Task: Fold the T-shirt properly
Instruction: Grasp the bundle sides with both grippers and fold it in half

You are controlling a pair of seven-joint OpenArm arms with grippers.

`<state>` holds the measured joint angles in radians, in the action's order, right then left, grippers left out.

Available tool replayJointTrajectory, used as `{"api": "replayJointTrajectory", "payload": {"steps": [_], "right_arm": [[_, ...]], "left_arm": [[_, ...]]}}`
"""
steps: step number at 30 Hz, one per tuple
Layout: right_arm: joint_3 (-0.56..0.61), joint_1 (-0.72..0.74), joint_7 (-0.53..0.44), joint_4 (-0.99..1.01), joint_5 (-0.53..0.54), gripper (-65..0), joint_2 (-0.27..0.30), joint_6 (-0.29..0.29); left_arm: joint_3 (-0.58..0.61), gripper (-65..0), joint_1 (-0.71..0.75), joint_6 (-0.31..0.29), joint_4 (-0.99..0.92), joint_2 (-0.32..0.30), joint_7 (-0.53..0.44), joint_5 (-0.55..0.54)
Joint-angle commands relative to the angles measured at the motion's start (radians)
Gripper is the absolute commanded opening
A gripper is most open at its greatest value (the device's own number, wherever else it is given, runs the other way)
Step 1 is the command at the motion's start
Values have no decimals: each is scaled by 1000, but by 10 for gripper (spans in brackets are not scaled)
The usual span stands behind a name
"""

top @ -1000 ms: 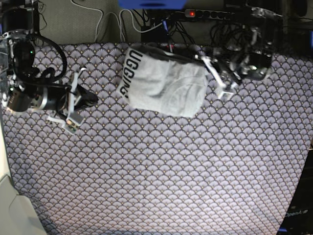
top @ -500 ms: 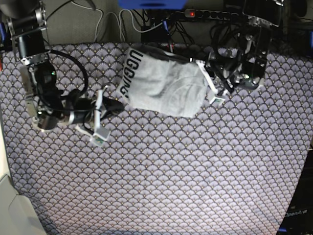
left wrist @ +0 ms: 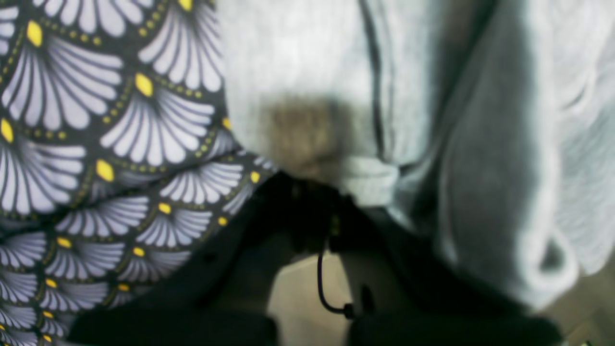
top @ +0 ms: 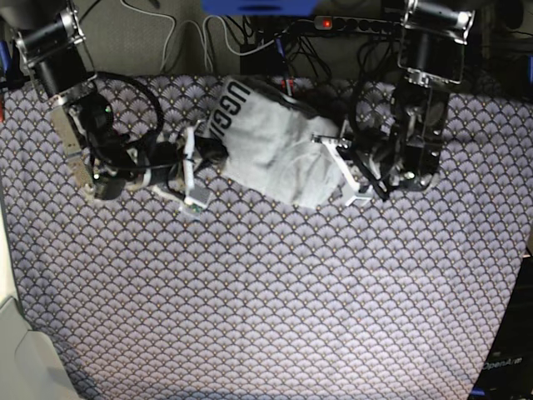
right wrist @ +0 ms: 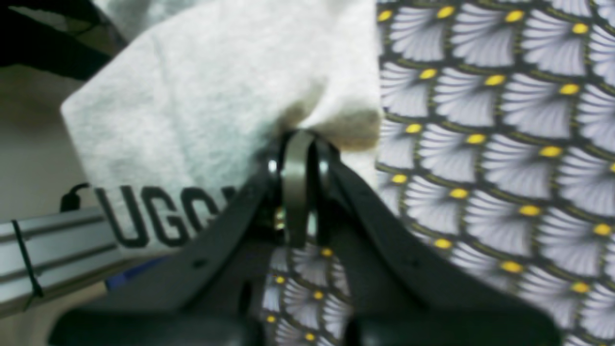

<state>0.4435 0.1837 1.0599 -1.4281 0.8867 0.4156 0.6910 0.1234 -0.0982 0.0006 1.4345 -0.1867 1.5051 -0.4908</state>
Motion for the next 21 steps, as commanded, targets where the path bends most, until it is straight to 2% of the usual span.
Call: {"api": "replayJointTrajectory", "payload": {"steps": [1,6,12,15,18,21], "right_arm": [[8,-8,-4,-15,22,-650,10,7],[8,-31,-4,-15,22,-650,13,7],[-38,-88,-5,-96,22,-650,99,7],[-90,-88,-2,-106,22,-650,105,7],[-137,-109,0,-101,22,-650,136,7],[-162,-118,-2,-118,24,-650,138,7]], "left_arm": [[17,-648,-10,5,-30,54,-255,28],[15,-648,-93,5,-61,120,-317,28],[15,-648,-151,5,-131,192,-395,28],[17,-648,-191,5,-159,194,-416,28],[17,-648,-194,5,-166,189,-400,27],[-8,-648,-191,5,-134,148,-392,22]]}}
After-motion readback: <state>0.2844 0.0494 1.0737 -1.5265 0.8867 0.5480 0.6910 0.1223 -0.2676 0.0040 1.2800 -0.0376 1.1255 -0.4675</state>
